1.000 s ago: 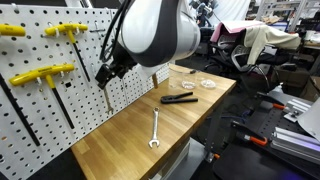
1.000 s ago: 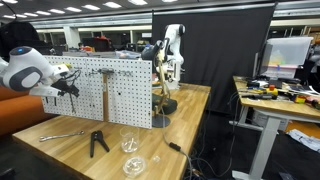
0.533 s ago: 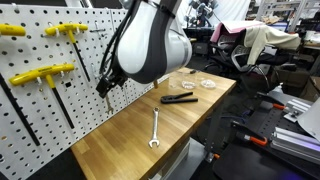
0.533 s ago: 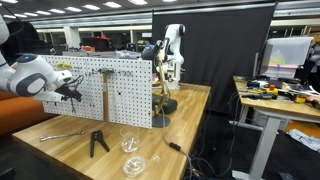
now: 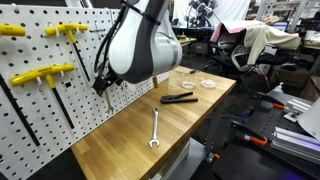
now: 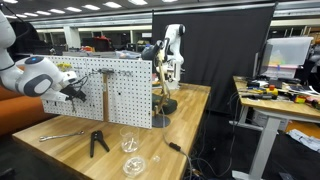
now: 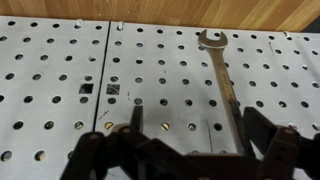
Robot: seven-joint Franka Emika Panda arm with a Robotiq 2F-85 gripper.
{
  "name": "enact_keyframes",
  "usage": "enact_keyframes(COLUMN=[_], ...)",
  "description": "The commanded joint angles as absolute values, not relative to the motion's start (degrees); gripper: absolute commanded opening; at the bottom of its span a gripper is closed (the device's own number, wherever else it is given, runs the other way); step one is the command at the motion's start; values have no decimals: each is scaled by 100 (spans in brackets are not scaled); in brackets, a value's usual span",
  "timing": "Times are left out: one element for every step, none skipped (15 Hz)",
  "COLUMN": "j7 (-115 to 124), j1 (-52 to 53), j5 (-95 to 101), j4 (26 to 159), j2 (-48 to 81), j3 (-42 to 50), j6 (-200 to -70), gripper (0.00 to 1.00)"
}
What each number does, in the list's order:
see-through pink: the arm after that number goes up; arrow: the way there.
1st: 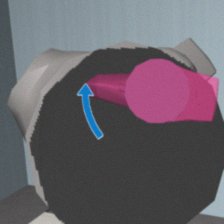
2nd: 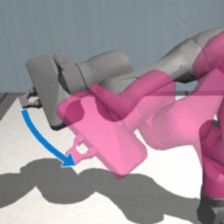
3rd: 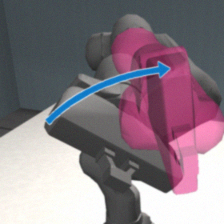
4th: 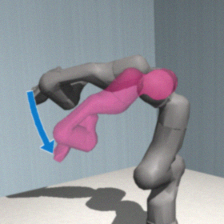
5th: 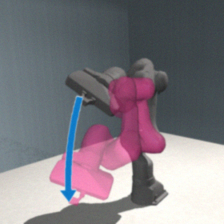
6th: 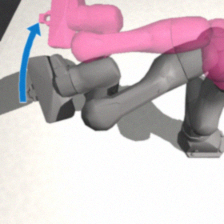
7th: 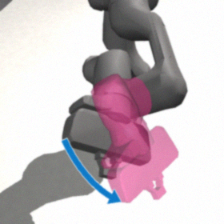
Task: Unhang the spanner from the tool holder and put it on the table
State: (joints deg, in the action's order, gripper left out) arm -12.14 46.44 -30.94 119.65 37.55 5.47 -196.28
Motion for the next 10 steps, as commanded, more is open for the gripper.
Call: enact_keyframes(j7=[-1099,-1057,-1017,-984,-952,-932,-923,-909,-900,-894], j1=[4790,4764,4764,4757,4761,4762,4756,4747,4732,4718], j5=[-3251,-3231,-3231,-3229,-3224,-3214,-3203,-3193,-3174,-3155], j4=[11654,11609,11583,11595,11604,11612,11623,11638,11653,11661], j2=[3939,3958,3973,3959,3949,3939,3931,3928,3920,3917], j3=[715,686,687,691,703,714,717,704,678,647], j6=[-19449,-19419,-19410,-19408,-19408,-19408,-19411,-19403,-19384,-19395], gripper=[100,86,74,69,62,54,48,39,32,24])
